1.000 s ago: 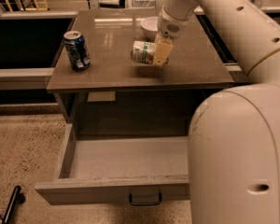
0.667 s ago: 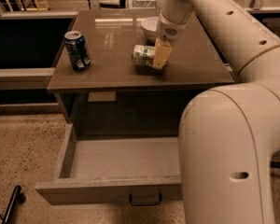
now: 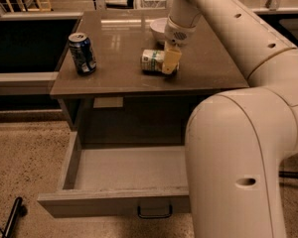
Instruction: Pick 7up can from top drawer and place on counter
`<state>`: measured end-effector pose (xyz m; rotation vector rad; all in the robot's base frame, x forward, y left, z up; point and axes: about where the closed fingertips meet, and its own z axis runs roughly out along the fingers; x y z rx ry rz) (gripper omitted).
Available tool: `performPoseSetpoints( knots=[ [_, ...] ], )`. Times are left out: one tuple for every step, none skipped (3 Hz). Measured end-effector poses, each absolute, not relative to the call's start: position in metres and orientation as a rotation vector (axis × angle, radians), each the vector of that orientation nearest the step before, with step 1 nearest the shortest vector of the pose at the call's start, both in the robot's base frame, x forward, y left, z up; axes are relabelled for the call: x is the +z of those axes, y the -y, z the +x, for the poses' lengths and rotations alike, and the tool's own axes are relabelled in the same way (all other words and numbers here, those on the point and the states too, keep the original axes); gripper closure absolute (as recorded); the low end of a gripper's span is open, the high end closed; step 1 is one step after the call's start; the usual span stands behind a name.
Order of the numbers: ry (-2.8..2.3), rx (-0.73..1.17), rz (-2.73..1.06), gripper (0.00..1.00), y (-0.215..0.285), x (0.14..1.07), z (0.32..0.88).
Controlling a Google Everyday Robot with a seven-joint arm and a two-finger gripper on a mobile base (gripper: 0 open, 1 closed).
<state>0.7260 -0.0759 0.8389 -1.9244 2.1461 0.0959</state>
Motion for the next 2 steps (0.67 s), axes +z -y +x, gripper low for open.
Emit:
performPoseSetpoints(
  knots=[
    [-2.120, 0.125, -1.925, 0.00, 0.079, 0.839, 0.726],
    [-2.108, 0.106, -1.942, 0.00, 0.108, 0.844, 0.720]
  ],
)
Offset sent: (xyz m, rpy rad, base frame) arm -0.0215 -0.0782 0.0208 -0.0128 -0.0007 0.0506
